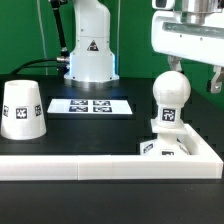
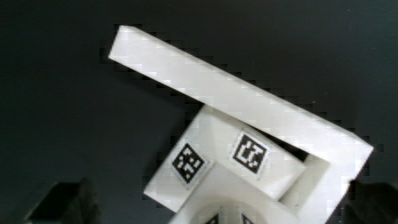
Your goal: Assemble lamp
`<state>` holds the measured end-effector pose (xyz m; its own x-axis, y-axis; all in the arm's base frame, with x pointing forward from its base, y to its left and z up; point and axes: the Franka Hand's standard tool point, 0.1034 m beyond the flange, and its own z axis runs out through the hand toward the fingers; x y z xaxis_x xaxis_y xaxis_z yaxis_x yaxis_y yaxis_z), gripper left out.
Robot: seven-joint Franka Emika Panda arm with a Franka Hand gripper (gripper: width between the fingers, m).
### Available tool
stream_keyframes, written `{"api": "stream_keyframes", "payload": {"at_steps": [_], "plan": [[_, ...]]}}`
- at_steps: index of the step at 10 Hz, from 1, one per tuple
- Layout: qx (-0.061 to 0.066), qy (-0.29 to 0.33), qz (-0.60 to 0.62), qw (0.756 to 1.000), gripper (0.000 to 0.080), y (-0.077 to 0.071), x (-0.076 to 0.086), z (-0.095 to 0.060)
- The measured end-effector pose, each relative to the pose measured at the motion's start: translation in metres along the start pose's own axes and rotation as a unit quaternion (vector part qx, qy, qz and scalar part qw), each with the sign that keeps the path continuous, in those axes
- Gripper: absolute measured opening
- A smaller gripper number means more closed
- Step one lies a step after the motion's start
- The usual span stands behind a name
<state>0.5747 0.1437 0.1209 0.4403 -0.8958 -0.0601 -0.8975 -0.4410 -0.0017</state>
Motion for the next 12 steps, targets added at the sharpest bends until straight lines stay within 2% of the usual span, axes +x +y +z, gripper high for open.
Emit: {"api": "stream_keyframes", "payload": {"at_steps": [2, 3, 5, 7, 9, 10, 12], "plan": [[-0.005, 0.009, -0.034, 0.999, 0.0698, 0.001, -0.003, 0.0], [-0.01, 0.023, -0.088, 0.996, 0.0698, 0.003, -0.014, -0.003], [0.0, 0.042, -0.162, 0.986, 0.0698, 0.022, -0.035, -0.012], [0.005, 0.056, -0.252, 0.966, 0.0698, 0.039, -0.042, -0.021], [0.016, 0.055, -0.298, 0.953, 0.0698, 0.048, -0.021, -0.017], [0.014, 0.056, -0.308, 0.95, 0.0698, 0.049, -0.012, -0.015], [0.014, 0.056, -0.309, 0.949, 0.0698, 0.049, -0.012, -0.015]]}}
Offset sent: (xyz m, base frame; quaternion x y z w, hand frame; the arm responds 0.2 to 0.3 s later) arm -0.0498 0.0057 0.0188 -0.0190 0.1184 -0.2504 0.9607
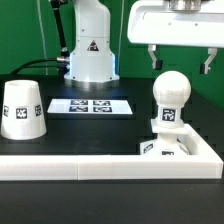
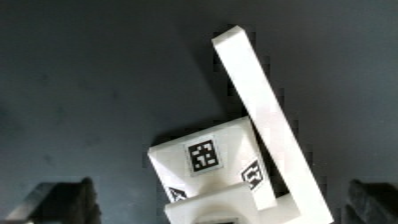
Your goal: Assemble lamp
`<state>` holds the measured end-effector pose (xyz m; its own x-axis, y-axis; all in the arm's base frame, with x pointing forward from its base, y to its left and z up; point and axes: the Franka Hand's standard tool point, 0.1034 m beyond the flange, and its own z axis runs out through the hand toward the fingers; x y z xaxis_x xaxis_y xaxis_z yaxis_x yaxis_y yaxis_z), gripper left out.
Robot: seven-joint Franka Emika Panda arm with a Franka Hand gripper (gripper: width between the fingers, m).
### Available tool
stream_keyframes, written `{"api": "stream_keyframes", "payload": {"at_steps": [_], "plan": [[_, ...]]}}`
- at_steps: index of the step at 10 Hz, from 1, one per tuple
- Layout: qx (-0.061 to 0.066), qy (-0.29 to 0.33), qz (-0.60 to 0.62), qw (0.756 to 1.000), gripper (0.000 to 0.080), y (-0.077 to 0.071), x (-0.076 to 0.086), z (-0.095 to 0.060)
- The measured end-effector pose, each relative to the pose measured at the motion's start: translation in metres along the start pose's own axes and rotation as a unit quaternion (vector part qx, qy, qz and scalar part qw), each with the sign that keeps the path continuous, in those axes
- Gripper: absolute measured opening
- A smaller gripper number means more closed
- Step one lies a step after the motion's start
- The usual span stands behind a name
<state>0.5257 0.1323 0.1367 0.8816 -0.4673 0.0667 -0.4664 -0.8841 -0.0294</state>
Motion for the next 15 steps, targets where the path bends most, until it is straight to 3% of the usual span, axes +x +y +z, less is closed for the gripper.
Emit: {"api": "stream_keyframes", "payload": {"at_steps": [2, 3, 6, 7, 8, 13, 14, 15], "plan": [[-0.001, 0.0, -0.004, 1.0, 0.0698, 0.004, 0.003, 0.0], [-0.001, 0.003, -0.025, 1.0, 0.0698, 0.014, 0.01, 0.001], [0.003, 0.027, -0.137, 0.99, 0.0698, 0.084, 0.037, 0.011], [-0.002, 0.028, -0.157, 0.987, 0.0698, 0.108, 0.046, 0.014], [-0.005, 0.028, -0.156, 0.987, 0.0698, 0.124, 0.053, 0.015], [-0.007, 0.027, -0.152, 0.988, 0.0698, 0.151, 0.066, 0.016], [-0.008, 0.025, -0.158, 0.987, 0.0698, 0.161, 0.069, 0.015], [-0.01, 0.023, -0.152, 0.988, 0.0698, 0.183, 0.076, 0.014]]}}
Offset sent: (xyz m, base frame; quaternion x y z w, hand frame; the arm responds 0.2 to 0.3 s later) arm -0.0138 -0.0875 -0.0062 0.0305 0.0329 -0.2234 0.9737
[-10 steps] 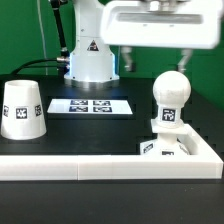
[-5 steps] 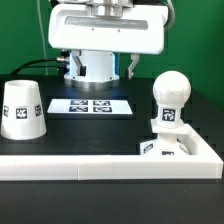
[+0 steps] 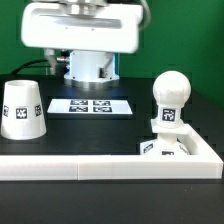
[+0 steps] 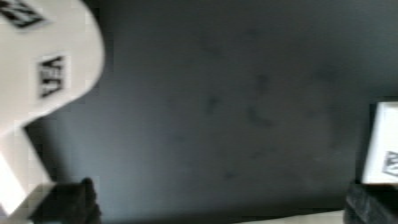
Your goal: Assemble lamp
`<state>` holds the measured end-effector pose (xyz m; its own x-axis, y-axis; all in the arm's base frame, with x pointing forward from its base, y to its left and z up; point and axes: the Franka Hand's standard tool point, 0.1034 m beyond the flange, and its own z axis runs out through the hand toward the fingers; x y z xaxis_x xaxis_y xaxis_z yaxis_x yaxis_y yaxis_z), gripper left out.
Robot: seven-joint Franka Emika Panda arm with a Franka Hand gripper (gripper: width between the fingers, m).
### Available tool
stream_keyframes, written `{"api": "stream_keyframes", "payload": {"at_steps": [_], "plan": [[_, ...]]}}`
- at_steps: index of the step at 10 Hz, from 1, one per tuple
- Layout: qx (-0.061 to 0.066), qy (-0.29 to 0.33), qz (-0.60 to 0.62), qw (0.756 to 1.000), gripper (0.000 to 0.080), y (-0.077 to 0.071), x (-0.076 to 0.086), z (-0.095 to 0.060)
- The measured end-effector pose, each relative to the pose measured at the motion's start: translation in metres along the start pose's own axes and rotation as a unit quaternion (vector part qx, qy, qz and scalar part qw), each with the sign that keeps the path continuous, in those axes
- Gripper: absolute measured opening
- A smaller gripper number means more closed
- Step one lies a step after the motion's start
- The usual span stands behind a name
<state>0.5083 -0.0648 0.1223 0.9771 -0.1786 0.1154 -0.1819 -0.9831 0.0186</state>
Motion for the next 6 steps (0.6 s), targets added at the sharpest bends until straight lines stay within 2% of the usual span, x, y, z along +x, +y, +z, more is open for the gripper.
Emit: {"api": "stream_keyframes", "payload": {"at_steps": [3, 4, 6], "plan": [[-0.004, -0.001, 0.008, 1.0, 0.0698, 0.051, -0.003, -0.001], [-0.008, -0.001, 0.005, 1.0, 0.0698, 0.061, -0.009, 0.002], [-0.009, -0.004, 0.004, 1.0, 0.0698, 0.062, -0.013, 0.006]]}}
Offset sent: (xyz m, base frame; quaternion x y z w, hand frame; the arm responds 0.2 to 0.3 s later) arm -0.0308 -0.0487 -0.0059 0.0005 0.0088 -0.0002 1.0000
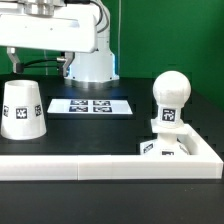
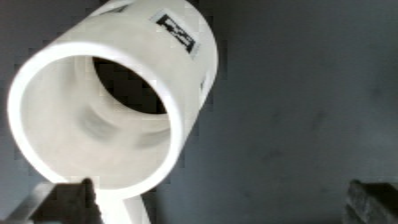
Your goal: Assemble lamp
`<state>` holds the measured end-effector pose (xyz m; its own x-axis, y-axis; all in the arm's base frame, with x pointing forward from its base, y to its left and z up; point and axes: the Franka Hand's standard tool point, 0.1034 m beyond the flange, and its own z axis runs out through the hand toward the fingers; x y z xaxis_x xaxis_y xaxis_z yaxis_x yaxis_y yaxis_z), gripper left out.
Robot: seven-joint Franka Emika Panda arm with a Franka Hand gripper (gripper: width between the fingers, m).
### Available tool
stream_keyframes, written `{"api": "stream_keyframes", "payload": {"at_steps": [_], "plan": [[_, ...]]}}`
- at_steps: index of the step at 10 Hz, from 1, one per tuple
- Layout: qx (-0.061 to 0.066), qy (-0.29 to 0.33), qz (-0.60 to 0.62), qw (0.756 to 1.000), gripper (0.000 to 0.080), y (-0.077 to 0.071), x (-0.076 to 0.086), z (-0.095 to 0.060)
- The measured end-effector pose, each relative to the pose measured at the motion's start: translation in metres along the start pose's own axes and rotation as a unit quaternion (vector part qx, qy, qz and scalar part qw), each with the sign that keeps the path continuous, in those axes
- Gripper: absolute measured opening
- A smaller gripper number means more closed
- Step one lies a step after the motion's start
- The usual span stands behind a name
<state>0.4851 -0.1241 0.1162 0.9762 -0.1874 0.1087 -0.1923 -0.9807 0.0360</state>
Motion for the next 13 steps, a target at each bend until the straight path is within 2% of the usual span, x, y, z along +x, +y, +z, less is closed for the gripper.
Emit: {"api": "stream_keyframes", "payload": {"at_steps": [3, 10, 12, 13], "plan": [[-0.003, 0.0, -0.003, 1.0, 0.0698, -0.001, -0.005, 0.007], [-0.023, -0.003, -0.013, 1.0, 0.0698, 0.002, -0.014, 0.039], [-0.025, -0.004, -0.015, 1.0, 0.0698, 0.001, -0.016, 0.043], [-0.026, -0.005, -0.016, 1.0, 0.0583, 0.0, -0.017, 0.044]]}}
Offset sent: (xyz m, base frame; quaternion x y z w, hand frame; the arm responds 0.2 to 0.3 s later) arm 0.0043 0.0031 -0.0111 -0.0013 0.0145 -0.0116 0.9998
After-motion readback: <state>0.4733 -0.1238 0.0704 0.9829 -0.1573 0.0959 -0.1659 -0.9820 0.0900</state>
